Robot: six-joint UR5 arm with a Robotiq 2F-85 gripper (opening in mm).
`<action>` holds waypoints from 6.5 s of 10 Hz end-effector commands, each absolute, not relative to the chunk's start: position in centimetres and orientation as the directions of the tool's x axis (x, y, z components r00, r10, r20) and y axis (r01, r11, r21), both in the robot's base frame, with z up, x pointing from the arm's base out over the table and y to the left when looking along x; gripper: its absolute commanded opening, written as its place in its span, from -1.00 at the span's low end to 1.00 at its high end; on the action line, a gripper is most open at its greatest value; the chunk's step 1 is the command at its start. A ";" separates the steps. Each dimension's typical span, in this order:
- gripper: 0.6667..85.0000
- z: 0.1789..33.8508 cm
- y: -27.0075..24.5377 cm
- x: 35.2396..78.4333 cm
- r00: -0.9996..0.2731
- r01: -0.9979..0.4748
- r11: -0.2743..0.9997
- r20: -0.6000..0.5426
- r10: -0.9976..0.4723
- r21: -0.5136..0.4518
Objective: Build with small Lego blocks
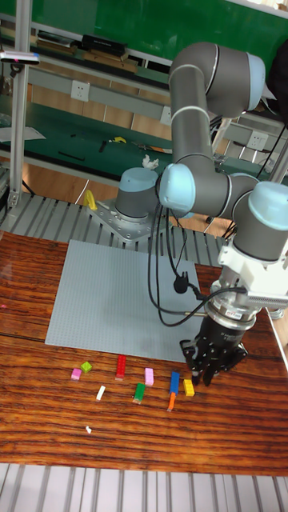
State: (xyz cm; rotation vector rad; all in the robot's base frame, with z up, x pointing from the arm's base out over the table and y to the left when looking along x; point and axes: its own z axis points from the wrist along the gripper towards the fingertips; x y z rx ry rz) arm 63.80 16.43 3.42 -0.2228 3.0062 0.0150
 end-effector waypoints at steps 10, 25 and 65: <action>0.08 0.9 16.8 62.7 -0.993 -0.079 0.997 -0.095 -0.077 0.026; -0.08 0.2 16.2 62.7 -0.994 -0.060 0.998 -0.088 -0.057 0.025; -0.87 0.5 17.8 54.9 -0.997 -0.046 0.998 -0.064 -0.043 0.049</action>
